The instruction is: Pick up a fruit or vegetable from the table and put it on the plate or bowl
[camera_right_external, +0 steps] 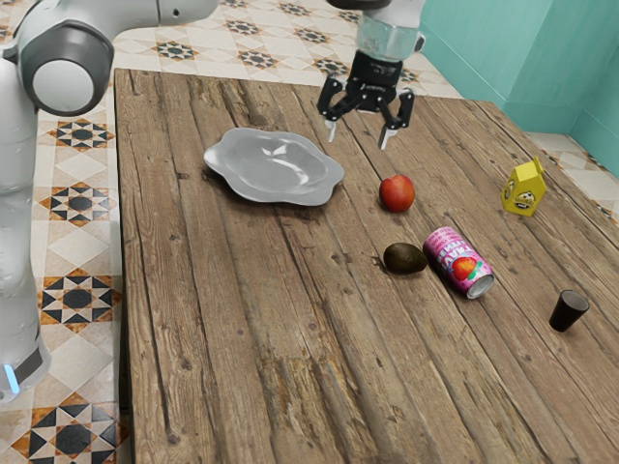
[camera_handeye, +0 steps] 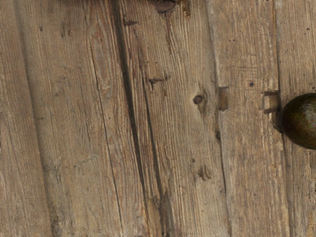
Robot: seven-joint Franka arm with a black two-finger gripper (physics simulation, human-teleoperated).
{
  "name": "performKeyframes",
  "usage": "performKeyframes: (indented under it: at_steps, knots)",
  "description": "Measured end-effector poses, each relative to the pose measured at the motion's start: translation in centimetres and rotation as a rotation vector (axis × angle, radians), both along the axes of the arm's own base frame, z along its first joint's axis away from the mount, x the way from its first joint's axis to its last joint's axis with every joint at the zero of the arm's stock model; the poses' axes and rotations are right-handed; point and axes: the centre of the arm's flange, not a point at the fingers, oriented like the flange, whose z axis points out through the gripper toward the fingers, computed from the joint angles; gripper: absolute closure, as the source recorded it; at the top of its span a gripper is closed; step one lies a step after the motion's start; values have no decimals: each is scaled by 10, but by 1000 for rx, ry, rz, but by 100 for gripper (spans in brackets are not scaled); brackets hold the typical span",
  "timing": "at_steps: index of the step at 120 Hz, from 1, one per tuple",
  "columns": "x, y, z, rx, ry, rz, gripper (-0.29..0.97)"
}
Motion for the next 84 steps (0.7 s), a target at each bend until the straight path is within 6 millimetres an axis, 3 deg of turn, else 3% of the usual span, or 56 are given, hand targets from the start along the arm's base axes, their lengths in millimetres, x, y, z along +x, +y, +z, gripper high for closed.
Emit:
performKeyframes:
  at_steps: [14,33,54,62,73,84]
  knots:
    - [-4,-11,4,7,17,149,0]
    - [-36,-80,42,-8,-35,139,0]
    - [-48,-128,43,-15,-63,-203,0]
    - [-41,-138,26,-15,-45,-347,0]
    - [-23,-123,9,-22,-58,-516,0]
    - [18,-61,-22,-31,-89,-618,0]
